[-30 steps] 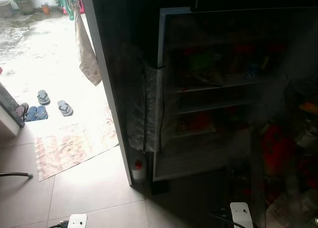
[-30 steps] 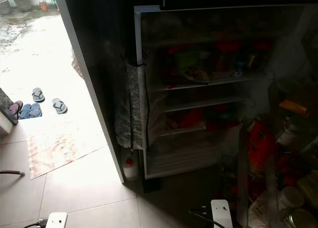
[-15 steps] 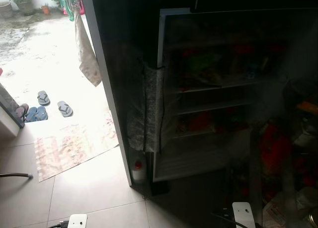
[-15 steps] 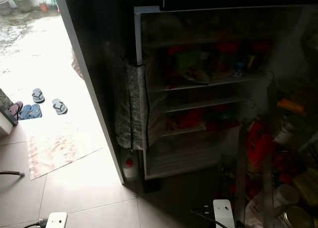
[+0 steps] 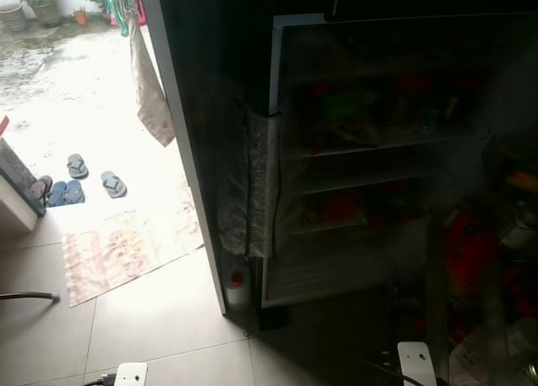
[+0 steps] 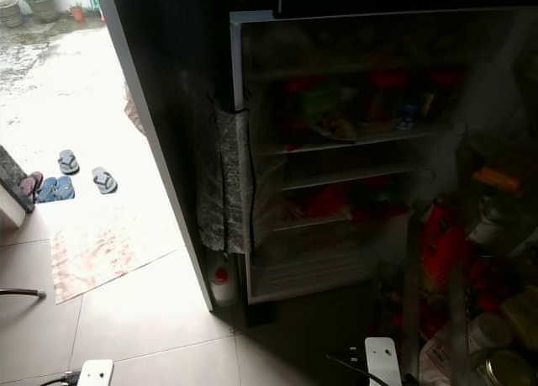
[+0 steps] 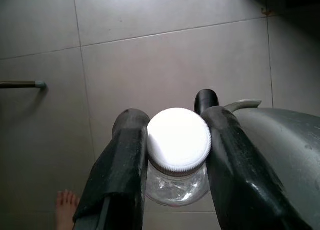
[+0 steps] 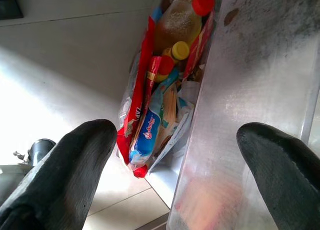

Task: Restocking fridge

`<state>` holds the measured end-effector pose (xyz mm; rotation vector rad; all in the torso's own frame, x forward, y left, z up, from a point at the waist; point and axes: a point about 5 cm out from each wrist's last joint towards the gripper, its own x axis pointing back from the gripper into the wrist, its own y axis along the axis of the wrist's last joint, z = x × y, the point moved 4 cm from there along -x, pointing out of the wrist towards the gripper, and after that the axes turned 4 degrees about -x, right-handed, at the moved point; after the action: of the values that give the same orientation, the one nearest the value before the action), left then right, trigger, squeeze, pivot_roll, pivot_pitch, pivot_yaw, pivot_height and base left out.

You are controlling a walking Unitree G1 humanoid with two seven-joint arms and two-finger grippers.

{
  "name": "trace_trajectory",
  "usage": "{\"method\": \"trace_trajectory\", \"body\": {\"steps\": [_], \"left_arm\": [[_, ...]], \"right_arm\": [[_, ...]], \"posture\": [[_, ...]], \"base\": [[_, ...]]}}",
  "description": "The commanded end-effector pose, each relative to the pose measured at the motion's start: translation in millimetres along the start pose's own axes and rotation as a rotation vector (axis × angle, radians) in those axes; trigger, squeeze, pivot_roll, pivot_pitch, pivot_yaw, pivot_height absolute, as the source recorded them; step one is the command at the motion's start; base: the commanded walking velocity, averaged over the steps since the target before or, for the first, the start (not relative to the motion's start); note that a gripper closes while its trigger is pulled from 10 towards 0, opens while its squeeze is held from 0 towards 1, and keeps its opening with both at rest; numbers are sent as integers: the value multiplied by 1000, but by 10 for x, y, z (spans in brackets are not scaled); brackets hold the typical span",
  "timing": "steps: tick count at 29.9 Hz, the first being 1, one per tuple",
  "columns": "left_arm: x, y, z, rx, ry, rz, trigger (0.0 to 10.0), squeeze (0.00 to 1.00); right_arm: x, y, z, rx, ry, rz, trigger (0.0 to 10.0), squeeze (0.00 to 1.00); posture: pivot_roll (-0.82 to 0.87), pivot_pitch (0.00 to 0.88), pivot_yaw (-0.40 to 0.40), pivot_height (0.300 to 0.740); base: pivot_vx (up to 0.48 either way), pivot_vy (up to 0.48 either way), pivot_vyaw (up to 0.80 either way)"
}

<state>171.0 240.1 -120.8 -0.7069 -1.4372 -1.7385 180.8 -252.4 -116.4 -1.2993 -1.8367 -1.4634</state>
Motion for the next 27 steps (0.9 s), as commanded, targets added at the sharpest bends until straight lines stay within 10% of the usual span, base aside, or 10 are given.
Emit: {"method": "trace_trajectory", "body": {"steps": [1,17,27], "left_arm": [[7,-33,47,-13,4,10,10000,0],[6,-30,50,-23,1,9,10000,0],[-3,9,27,-34,-8,2,10000,0]], "right_arm": [[-18,-14,-168,-22,-53,6,10000,0],[-6,-254,-932,-83,-233,58,10000,0],[-20,-246,-784,-138,-166,59,10000,0]], "posture": [[45,55,-9,740],[35,60,1,740],[32,58,4,740]], "base": [[0,0,0],[0,0,0],[0,0,0]]}}
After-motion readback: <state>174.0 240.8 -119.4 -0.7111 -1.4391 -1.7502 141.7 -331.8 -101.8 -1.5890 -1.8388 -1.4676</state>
